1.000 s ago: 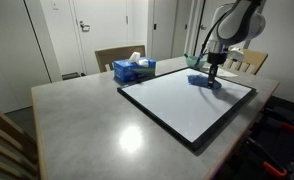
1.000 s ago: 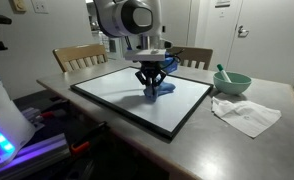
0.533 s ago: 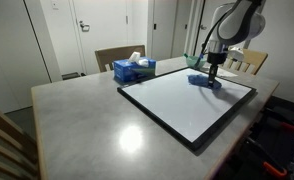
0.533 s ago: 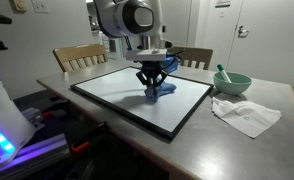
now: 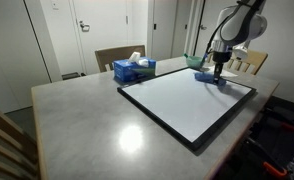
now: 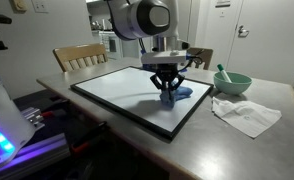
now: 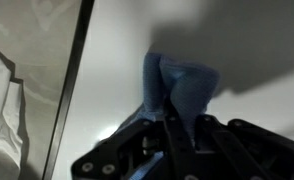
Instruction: Use the blue towel to wipe the white board
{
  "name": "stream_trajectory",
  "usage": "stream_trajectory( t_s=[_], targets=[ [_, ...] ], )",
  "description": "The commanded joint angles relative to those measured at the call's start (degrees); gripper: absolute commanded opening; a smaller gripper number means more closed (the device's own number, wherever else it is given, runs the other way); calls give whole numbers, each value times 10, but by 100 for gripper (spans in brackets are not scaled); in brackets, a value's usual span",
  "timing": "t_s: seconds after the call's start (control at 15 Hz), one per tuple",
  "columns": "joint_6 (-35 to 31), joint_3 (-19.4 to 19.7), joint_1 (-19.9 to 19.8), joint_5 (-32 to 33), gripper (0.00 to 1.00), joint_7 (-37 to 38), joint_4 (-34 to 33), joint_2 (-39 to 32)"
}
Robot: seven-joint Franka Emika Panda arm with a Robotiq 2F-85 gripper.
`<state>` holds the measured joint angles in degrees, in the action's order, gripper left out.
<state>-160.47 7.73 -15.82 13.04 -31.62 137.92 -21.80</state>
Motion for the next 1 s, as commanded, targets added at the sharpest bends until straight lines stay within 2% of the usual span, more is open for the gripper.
stream_trajectory(
  t_s=[0.0,0.53,0.93],
  targets=[
    [17,-9,-40,4,3,-63,-42,-52],
    [89,-7,-61,-13,3,-79,-155,-106],
    [162,-28,-62,-28,3,-89,-251,-154]
  ],
)
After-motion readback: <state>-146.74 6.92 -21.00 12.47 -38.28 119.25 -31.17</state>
